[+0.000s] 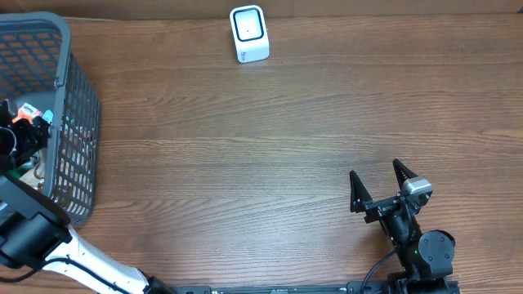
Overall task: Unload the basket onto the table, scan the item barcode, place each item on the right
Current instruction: 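Grasp the bean snack bag in the basket with the left gripper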
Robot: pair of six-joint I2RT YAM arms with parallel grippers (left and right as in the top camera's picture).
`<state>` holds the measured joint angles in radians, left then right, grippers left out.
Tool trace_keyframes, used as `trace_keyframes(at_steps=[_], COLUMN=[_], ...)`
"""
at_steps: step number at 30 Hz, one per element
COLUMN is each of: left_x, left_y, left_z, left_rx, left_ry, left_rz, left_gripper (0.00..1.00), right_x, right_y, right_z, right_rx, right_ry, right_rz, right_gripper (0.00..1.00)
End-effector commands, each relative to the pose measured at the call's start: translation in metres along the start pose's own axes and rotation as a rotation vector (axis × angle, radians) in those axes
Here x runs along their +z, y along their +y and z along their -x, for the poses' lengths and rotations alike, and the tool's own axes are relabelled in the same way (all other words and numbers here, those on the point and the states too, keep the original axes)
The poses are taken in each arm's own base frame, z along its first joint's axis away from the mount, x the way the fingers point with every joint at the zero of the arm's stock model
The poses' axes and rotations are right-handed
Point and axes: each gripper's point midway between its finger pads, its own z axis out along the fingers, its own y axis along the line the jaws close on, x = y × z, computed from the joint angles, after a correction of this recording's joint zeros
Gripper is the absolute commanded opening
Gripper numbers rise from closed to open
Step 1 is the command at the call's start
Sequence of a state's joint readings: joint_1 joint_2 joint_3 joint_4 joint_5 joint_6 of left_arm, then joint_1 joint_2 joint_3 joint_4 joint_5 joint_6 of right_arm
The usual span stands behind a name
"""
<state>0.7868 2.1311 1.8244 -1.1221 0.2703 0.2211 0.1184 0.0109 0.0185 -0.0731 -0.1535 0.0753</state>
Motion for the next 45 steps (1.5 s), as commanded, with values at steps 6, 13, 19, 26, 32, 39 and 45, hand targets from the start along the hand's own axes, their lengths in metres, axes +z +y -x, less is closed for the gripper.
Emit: trace_keyframes(at_steps=[6,13,19,26,32,39,45], left_x=[0.020,0.026,0.036,0.050,0.049,0.044,0.023], left_y=[0.004,-0.006,-0.007,-0.006,-0.006,-0.010,-0.013], left_z=[-0.010,-0.010,-0.012,-0.023,-0.022,-0.024,-0.011], left_rx=[0.004,0.030,0.032,0.021,-0.023,-0.032,-0.084], left_ry=[0.069,0.075,0.073,0.094,0.090,0.108,0.080], left_rz=[0.040,0.043,0.046,0.042,0.045,0.042,0.047], left_gripper=[0.76,0.72,0.71,0.60,0.37,0.23,0.18], right_x=[0.000,0.000,0.000,0.000,0.000,0.000,0.000], right_y=[0.002,0.002,0.002,0.002,0.002,0.002,0.002], right_z=[-0.002,-0.002,-0.002,-0.002,-0.002,-0.002,-0.002], right_rx=[0.005,0.005,0.005,0.005,0.005,0.005,0.005], right_ry=[-0.001,-0.001,-0.001,-0.001,-0.001,-0.001,-0.001], right_rz=[0.011,0.011,0.011,0.011,0.011,0.011,0.011], right_gripper=[1.00,1.00,1.00,1.00,1.00,1.00,1.00])
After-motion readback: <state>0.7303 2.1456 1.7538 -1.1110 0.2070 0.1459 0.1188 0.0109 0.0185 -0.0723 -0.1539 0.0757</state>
